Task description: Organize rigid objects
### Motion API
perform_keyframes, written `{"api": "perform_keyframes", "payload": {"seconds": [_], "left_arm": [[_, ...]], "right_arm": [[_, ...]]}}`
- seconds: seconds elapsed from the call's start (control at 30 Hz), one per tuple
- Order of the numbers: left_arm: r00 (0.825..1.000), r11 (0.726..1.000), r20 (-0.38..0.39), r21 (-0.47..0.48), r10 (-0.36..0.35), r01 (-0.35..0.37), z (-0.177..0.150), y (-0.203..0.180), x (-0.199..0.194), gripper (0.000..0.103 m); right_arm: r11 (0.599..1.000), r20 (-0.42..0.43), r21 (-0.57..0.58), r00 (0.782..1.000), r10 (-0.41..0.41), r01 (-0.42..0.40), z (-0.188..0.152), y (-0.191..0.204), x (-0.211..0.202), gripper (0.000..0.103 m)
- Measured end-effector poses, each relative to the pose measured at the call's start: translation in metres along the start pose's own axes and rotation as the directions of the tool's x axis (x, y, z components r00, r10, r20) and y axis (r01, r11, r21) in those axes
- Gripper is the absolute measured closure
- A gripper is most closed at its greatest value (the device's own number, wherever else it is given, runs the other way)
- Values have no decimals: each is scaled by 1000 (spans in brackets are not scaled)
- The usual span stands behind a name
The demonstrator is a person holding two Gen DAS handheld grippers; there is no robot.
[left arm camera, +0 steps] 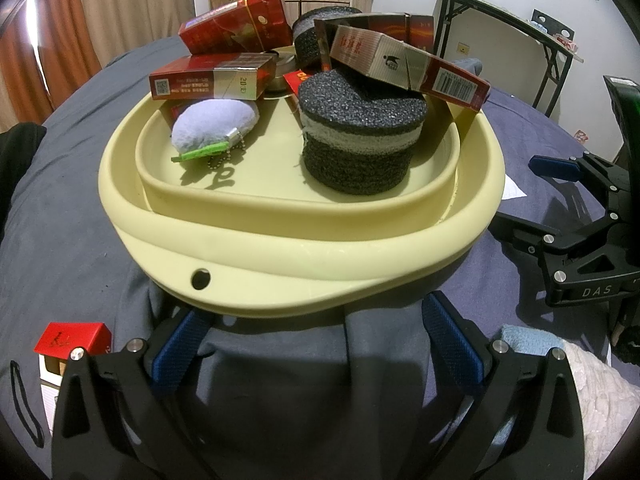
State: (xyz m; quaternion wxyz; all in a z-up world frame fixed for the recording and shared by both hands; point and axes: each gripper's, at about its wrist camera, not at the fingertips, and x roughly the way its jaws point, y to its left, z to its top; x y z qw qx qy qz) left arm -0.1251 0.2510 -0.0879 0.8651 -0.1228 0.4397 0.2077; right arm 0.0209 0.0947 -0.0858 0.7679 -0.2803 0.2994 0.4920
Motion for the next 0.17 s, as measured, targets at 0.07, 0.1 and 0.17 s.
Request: {"api": "perform_keyframes", "payload": {"seconds": [0.07, 0.1, 0.17], "left_arm": [[1000, 1000, 0, 0, 0, 0, 0, 0, 0, 0], [1000, 1000, 0, 1, 1, -1, 0, -1, 0, 0], [1000, 1000, 0, 0, 1, -1, 0, 0, 0, 0]], "right_arm": [[1000, 0, 0, 1000, 0, 0, 0, 0, 0, 0], [1000, 0, 0, 1000, 0, 0, 0, 0, 0, 0], [1000, 0, 0, 1000, 0, 0, 0, 0, 0, 0]]}}
